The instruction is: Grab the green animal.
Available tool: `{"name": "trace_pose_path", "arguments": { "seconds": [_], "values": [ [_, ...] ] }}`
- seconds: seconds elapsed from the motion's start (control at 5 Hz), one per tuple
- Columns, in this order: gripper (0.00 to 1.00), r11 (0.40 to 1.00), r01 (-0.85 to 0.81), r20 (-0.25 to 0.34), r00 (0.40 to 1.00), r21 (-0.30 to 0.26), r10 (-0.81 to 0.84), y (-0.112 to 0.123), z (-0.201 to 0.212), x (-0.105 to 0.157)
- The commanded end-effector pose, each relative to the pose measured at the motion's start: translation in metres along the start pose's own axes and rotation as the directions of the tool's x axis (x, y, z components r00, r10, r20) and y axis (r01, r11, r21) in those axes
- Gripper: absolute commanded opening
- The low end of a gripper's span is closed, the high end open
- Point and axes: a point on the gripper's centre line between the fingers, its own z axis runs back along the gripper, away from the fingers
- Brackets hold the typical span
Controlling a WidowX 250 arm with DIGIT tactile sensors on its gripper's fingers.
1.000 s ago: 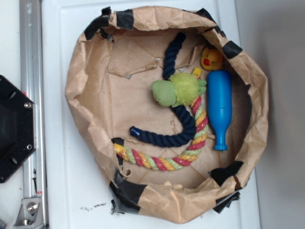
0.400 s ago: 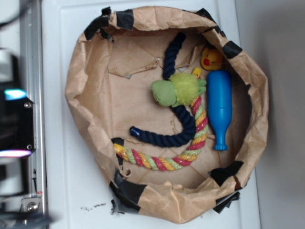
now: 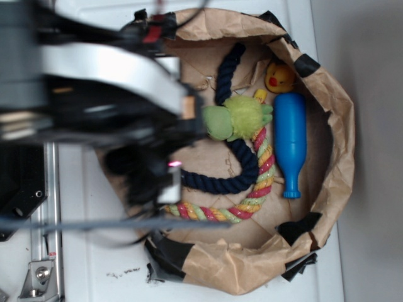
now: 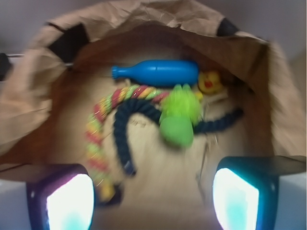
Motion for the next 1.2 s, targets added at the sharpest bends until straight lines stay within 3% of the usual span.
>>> {"name": "trace_pose_path", "arguments": {
  "seconds": [0.0,0.2,0.4,0.6,0.8,1.0],
  "values": [
    [1.0,0.998,-0.069,-0.085,0.994,0.009,0.069,0.036,-0.067,0.011],
    [1.0,0.995,-0.101,-0.095,0.991,-0.023,0.098,0.039,-0.097,0.03],
    [0.96,0.995,-0.095,-0.09,0.992,-0.032,0.092,0.025,-0.106,0.046],
    [0.0,0.992,-0.117,-0.094,0.989,-0.047,0.112,0.013,-0.099,0.052],
    [0.0,0.993,-0.108,-0.117,0.988,-0.05,0.102,0.01,-0.093,0.048],
    [0.0,0.999,-0.044,-0.2,0.979,0.023,0.048,0.013,-0.046,0.039]
  ]
}}
